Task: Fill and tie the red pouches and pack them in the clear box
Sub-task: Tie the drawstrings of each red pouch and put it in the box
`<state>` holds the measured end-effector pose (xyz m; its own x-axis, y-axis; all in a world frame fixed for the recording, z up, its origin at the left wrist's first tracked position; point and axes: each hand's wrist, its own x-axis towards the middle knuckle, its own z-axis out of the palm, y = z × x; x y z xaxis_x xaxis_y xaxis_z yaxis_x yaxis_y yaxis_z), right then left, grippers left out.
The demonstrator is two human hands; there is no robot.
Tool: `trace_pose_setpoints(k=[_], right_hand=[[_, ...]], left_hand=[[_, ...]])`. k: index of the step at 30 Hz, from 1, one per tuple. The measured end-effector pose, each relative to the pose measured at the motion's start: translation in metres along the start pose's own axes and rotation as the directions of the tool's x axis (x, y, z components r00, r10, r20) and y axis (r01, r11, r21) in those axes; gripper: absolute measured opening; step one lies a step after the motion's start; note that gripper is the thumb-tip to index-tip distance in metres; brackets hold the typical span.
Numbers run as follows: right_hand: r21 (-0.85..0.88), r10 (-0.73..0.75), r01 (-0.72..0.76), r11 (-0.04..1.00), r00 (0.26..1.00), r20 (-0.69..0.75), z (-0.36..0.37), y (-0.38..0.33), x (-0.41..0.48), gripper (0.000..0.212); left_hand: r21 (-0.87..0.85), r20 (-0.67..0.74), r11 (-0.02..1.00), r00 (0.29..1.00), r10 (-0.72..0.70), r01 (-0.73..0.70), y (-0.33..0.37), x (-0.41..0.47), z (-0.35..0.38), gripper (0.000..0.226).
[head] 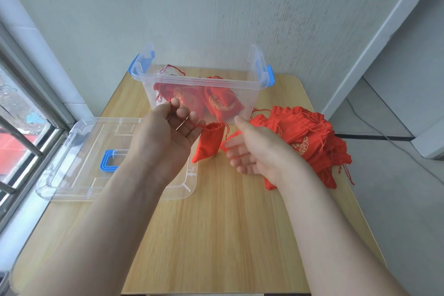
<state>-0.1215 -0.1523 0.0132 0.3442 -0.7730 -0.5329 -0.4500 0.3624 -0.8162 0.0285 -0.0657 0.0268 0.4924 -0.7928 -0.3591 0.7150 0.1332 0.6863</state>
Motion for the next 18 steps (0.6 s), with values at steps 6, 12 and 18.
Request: trace_pose_setpoints(k=[6,12,18], right_hand=[[0.147,-0.043,0.044,0.988,0.999,-0.015,0.011,0.004,0.006,0.028],[0.427,-0.079,0.095,0.899,0.995,-0.054,0.016,-0.005,0.003,0.021],[0.766,-0.001,-0.010,0.643,1.000,0.013,0.014,-0.009,-0.003,0.016]], left_hand=[[0.013,0.011,0.998,0.998,-0.057,0.057,-0.002,-0.002,0.001,0.027],[-0.003,-0.004,0.998,0.998,-0.060,0.060,-0.002,0.000,-0.001,0.027],[-0.077,-0.009,0.996,0.999,0.033,-0.033,0.001,0.004,-0.004,0.034]])
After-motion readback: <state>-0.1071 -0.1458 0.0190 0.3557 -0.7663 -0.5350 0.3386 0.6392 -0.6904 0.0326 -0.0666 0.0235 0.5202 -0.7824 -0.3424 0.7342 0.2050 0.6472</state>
